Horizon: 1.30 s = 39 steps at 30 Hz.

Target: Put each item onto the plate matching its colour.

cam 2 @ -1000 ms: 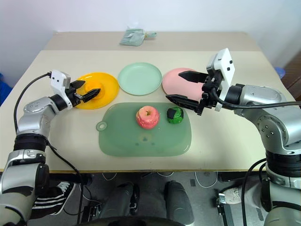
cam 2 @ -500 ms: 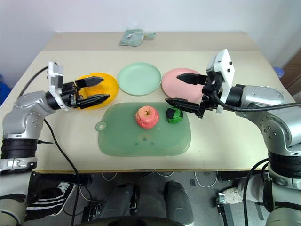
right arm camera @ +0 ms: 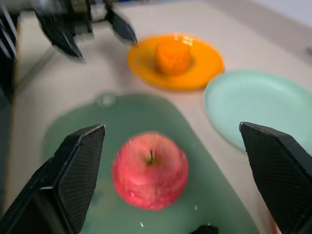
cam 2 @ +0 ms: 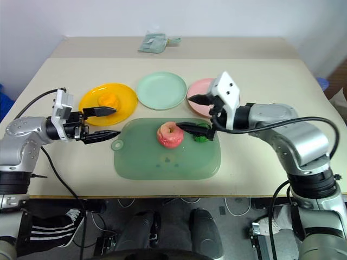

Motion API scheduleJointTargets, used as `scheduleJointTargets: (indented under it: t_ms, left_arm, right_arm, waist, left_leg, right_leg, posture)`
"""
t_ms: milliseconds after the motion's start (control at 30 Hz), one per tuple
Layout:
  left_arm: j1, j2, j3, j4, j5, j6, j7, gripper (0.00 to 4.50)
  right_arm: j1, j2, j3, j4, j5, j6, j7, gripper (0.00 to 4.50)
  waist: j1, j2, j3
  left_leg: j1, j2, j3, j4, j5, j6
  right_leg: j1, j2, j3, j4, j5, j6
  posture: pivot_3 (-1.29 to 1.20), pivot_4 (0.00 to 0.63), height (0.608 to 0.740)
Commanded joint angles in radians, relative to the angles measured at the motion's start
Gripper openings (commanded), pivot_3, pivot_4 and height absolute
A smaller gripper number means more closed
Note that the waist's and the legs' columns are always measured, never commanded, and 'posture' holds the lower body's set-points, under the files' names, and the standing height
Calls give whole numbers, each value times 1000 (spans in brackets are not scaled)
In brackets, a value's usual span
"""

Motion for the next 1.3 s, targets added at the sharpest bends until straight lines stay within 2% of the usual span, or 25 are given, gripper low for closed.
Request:
scheduleJointTargets:
  t_ms: [33, 167, 333, 733, 867, 1200, 1300]
  left_arm:
    - [9, 32, 39, -33, -33, -13, -48, 4450]
    - [23, 49, 45, -33, -43, -8, -70, 4450]
    - [48, 59, 47, -57, -50, -1, -80, 4450]
    - [79, 71, 62, -76, -53, -13, -70, 4450]
    - [77, 67, 62, -74, -49, -20, -67, 4450]
    - [73, 61, 54, -65, -44, -42, -54, 4450]
    - [71, 60, 54, -62, -42, -47, -51, 4500]
  right_arm:
    - [-44, 76, 46, 5, -12, 36, -34, 4500]
    - [-90, 150, 107, 86, -75, 30, -47, 4500]
    - [-115, 180, 151, 160, -140, 6, -28, 4500]
    - [-94, 195, 207, 183, -224, -26, 50, 4500]
    - [-80, 170, 242, 186, -269, -46, 83, 4500]
    - [-74, 162, 253, 218, -340, -80, 105, 4500]
    - [-74, 162, 250, 218, -345, -87, 113, 3619]
  waist:
    - [-3, 0, 0]
    - [-2, 0, 0]
    - [1, 0, 0]
    - [-2, 0, 0]
    - [-1, 0, 0]
    - [-2, 0, 0]
    - [-2, 0, 0]
  left_leg:
    - [0, 0, 0, 0, 0, 0]
    - [0, 1, 0, -1, 0, 0]
    - [0, 0, 0, 0, 0, 0]
    - [0, 0, 0, -1, 0, 0]
    - [0, 0, 0, -1, 0, 0]
    - [0, 0, 0, -1, 0, 0]
    - [0, 0, 0, -1, 0, 0]
  right_leg:
    - [-1, 0, 0, 0, 0, 0]
    - [-1, 1, 0, 1, 0, 0]
    - [-1, 1, 0, 0, 0, 0]
    - [-1, 1, 0, 1, 0, 0]
    - [-1, 1, 0, 1, 0, 0]
    - [-1, 1, 0, 1, 0, 0]
    - [-1, 1, 0, 1, 0, 0]
  posture:
    - [0, 150, 736]
    - [0, 150, 736]
    - [0, 150, 736]
    - [0, 150, 736]
    - [0, 150, 736]
    - [0, 150, 736]
    - [0, 150, 736]
